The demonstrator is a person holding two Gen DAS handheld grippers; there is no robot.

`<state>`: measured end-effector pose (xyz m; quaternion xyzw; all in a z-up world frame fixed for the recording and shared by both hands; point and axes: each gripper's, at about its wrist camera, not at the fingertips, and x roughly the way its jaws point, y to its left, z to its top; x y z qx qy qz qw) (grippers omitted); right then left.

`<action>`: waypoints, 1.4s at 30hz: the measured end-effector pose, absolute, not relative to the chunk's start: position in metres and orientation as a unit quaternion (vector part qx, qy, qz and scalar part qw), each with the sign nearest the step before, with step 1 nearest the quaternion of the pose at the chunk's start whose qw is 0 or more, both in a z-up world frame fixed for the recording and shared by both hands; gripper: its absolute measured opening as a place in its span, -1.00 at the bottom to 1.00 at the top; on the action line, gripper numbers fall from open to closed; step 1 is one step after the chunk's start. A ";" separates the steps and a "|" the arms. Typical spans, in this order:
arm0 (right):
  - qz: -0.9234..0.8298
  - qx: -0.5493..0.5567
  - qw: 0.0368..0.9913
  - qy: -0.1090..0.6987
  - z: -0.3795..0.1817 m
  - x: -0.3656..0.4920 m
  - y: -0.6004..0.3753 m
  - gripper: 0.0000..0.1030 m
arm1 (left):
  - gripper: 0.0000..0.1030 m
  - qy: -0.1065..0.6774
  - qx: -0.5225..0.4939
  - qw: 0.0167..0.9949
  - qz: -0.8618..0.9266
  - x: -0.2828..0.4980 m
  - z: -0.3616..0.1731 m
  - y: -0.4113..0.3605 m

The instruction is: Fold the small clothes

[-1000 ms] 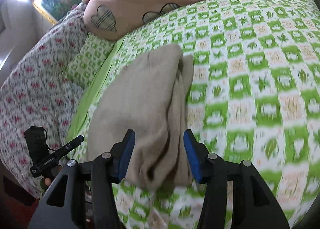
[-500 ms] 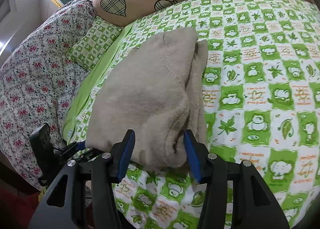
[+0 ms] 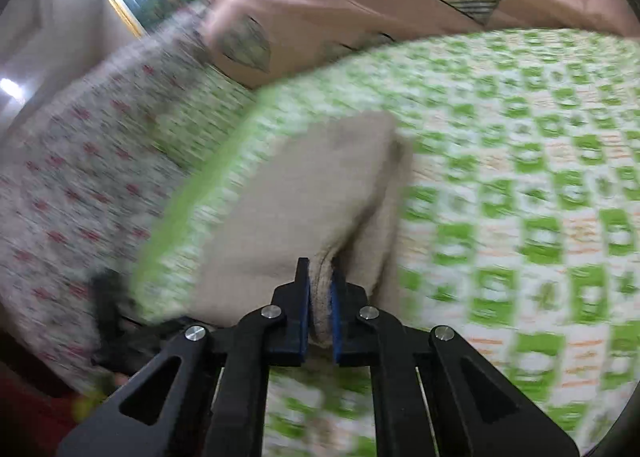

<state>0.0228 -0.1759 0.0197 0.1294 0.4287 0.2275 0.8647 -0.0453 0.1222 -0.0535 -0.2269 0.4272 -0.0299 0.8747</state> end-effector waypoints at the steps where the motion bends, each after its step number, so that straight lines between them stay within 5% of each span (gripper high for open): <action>1: 0.209 0.126 0.858 0.452 0.004 0.026 -0.179 -0.83 | -0.21 0.429 -0.221 0.875 -0.029 -0.045 -0.053 0.120; 9: 0.191 0.171 0.830 0.496 -0.027 0.034 -0.190 -0.72 | -0.22 0.447 -0.181 0.874 -0.059 -0.045 -0.042 0.116; 16: 0.206 0.224 0.835 0.458 0.005 0.058 -0.207 -0.33 | -0.18 0.386 -0.163 0.893 -0.161 -0.059 0.008 0.111; 26: 0.204 0.228 0.825 0.476 -0.015 0.160 -0.175 -0.33 | -0.17 0.395 -0.152 0.883 -0.201 -0.025 -0.014 0.084; 29: 0.211 0.219 0.815 0.494 -0.024 0.175 -0.168 -0.81 | -0.17 0.415 -0.158 0.872 -0.205 -0.019 -0.029 0.084; 34: 0.204 0.193 0.847 0.452 0.004 0.175 -0.168 -0.85 | -0.17 0.426 -0.162 0.865 -0.209 -0.010 -0.038 0.083; 42: 0.161 0.180 0.836 0.493 -0.025 0.181 -0.167 -0.75 | -0.16 0.436 -0.158 0.861 -0.211 -0.011 -0.033 0.079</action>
